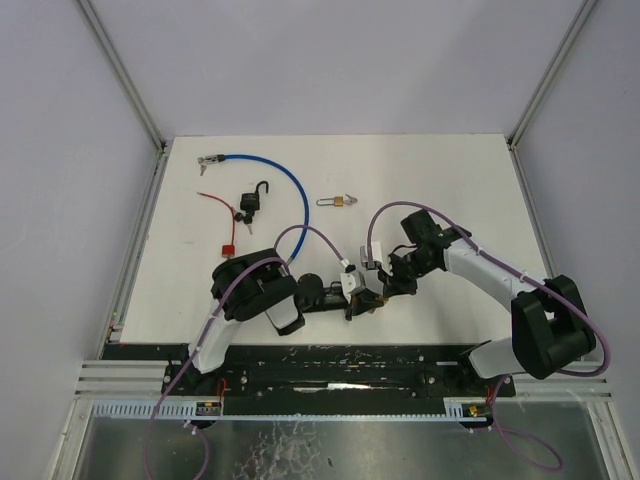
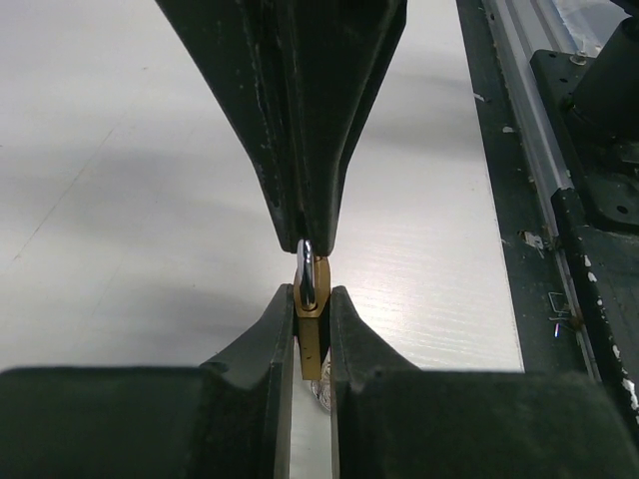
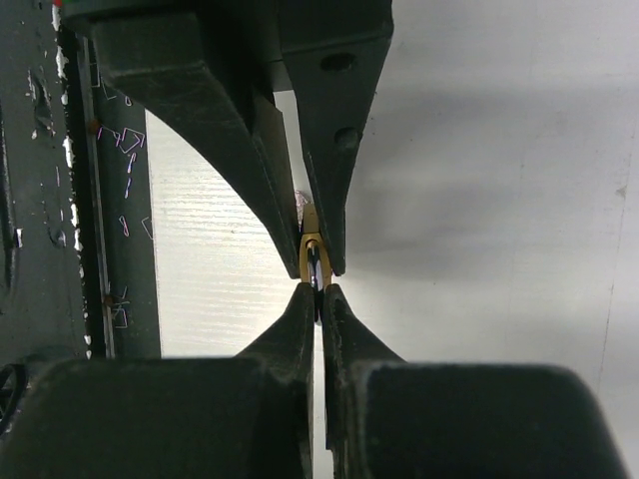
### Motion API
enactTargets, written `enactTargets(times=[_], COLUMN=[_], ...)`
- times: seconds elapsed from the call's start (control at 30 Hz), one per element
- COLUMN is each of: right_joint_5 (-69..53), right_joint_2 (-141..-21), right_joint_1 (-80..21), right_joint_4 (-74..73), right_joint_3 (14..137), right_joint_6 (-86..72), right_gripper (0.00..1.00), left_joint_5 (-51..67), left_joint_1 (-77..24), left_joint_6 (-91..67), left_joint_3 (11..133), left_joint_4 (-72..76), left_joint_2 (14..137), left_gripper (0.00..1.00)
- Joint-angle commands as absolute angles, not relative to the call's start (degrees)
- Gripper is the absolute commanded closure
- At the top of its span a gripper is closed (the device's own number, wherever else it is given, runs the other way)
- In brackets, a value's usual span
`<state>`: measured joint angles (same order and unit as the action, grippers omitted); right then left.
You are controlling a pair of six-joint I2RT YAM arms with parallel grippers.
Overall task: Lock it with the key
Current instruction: Lock the lock.
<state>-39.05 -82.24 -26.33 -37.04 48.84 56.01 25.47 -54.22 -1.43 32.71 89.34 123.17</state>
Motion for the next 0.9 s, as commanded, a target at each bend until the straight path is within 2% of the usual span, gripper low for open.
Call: enactTargets(times=[0.0, 0.03, 0.1, 0.2, 0.3, 0.4, 0.6, 0.73, 0.87], right_joint_5=[-36.1, -36.5, -37.9, -40.8, -42.9, -43.8, -45.7, -46.6, -50.1], right_joint_2=[-85.1, -84.0, -81.7, -78.1, -74.7, -71.8, -66.7, -63.1, -62.7], right_joint_1=[-29.2, -28.7, -27.0, -23.7, -21.9, -20.3, -16.7, -15.3, -15.2], right_joint_4=[-37.0, -36.8, -36.8, -37.5, -38.7, -39.8, -43.0, -43.6, -47.2], right_joint_3=[46.5, 46.8, 47.4, 48.3, 48.7, 49.3, 52.2, 53.5, 57.8], right_joint_6=[52.2, 51.6, 50.7, 50.4, 51.2, 51.9, 51.2, 49.4, 48.8], right_gripper=[1.0, 1.0, 1.0, 1.0, 1.0, 1.0, 1.0, 1.0, 1.0], left_joint_5=[22.4, 22.7, 22.6, 21.6, 19.9, 18.9, 20.1, 20.7, 26.3], left_joint_1=[-54.0, -53.9, -53.8, -53.8, -53.8, -53.9, -53.1, -50.7, -46.6], left_joint_6=[1.0, 0.2, -1.4, -3.6, -5.3, -6.4, -9.6, -16.8, -26.1], left_joint_3=[32.6, 32.3, 31.2, 29.1, 26.8, 24.5, 20.8, 19.5, 19.5], left_joint_4=[92.0, 92.0, 91.9, 91.9, 91.9, 92.0, 91.9, 91.9, 91.9], left_joint_2=[124.3, 123.7, 122.0, 118.6, 115.4, 112.0, 105.1, 101.3, 97.7], left_gripper=[0.99, 0.96, 0.79, 0.59, 0.46, 0.43, 0.42, 0.45, 0.45])
